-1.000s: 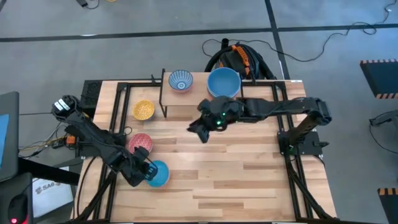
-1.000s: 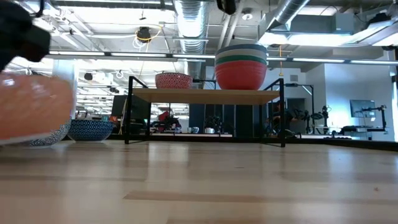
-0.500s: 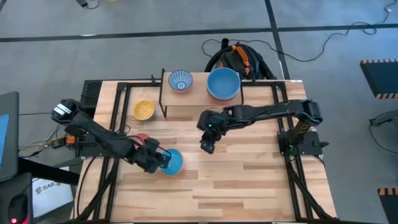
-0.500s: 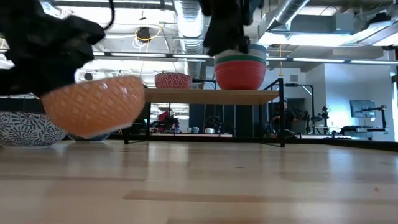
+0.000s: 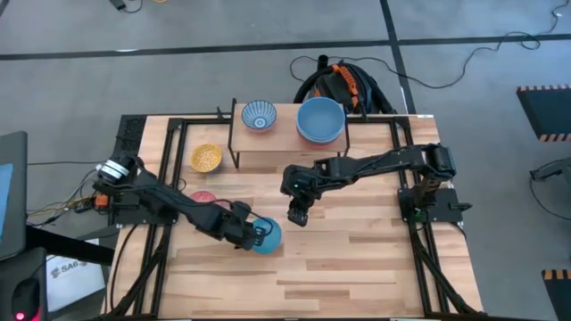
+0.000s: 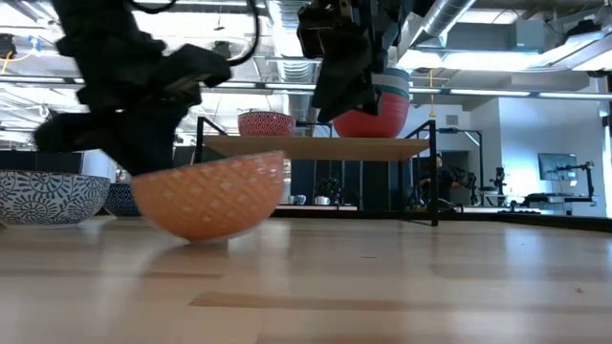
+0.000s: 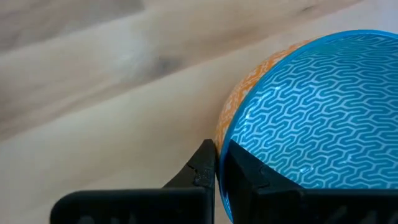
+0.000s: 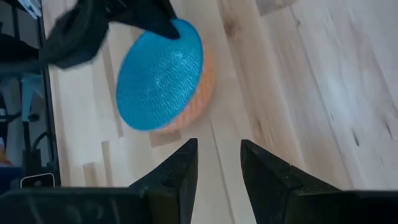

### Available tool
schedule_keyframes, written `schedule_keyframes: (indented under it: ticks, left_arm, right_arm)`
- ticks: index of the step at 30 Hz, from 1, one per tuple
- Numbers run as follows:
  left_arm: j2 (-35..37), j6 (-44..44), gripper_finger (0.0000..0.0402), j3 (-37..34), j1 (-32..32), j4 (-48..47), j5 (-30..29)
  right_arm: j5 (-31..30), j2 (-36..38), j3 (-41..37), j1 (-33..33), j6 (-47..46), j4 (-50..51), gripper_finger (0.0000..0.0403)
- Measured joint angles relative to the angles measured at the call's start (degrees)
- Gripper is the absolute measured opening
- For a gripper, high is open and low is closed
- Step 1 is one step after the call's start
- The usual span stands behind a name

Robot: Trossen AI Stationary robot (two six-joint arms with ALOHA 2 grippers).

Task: Place and stack bowls onto a shelf
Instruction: Stack the yellow-blue patterned bowl on top of the red-blue patterned bowl on the shelf

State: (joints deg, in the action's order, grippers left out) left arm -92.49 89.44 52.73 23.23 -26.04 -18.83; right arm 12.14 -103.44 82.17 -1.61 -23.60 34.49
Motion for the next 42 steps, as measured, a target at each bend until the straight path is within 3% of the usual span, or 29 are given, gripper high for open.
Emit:
schedule_keyframes:
  ticks: [8, 15, 28, 35, 42]
  left_arm:
    - [0.03, -6.77, 0.0000, 3.97, -1.82, -1.82, -5.39]
    - [0.27, -10.91, 0.0000, 8.66, -2.56, -8.89, -6.15]
    - [3.08, -10.92, 0.0000, 11.34, -2.63, -14.29, -9.52]
    - [6.17, -8.39, 0.0000, 11.34, -2.71, -15.34, -15.62]
    - [6.30, -9.01, 0.0000, 11.34, -2.91, -15.43, -15.88]
  right_arm:
    - [0.04, 0.03, 0.00, -1.04, 0.09, 0.23, 0.0149]
    - [0.04, 0.91, 0.02, -1.81, -0.51, 1.06, 0.0149]
    - [-0.85, 7.35, 0.07, -0.04, -0.37, 0.91, 0.0149]
    - [-1.33, 9.62, 0.07, 1.44, -1.44, 1.16, 0.0149]
    - [-1.33, 10.19, 0.05, 1.24, -1.44, 1.07, 0.0149]
